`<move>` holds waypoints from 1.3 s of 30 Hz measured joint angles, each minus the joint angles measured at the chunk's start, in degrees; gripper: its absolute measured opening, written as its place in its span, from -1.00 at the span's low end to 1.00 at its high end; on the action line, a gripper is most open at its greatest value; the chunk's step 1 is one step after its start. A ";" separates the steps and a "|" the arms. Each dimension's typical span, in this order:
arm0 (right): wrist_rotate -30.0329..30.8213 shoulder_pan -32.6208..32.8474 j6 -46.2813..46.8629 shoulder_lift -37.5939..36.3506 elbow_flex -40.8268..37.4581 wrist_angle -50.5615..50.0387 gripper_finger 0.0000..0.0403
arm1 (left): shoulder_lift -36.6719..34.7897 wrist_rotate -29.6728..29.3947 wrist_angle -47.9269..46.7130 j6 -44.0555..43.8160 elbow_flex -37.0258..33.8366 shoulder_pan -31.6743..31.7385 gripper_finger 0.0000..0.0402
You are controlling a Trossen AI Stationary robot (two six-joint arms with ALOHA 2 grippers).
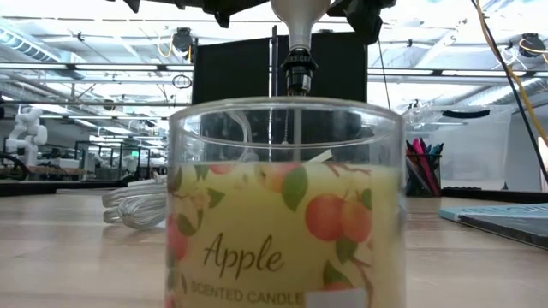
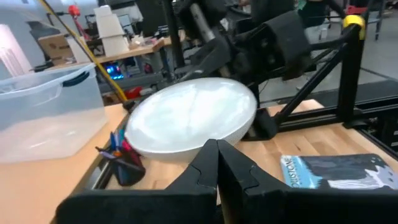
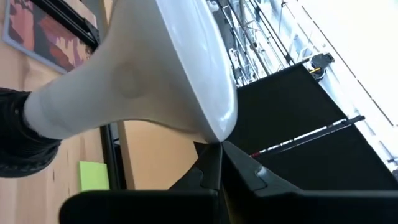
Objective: Screw lightbulb
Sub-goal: Insert the lightbulb into the lamp
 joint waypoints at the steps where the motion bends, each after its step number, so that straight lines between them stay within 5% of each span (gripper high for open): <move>1: 0.36 0.29 0.43 -0.01 -0.01 -0.03 -1.00 | -0.01 -0.01 -0.06 0.06 0.00 0.37 -1.00; 24: -5.28 6.58 14.78 0.08 -0.01 -6.19 -1.00 | 0.13 -3.13 1.65 -1.34 0.00 5.41 -1.00; 39: -1.46 -1.20 14.20 0.08 -0.01 -6.75 -1.00 | -3.53 2.66 3.79 -0.21 -0.02 -3.45 -1.00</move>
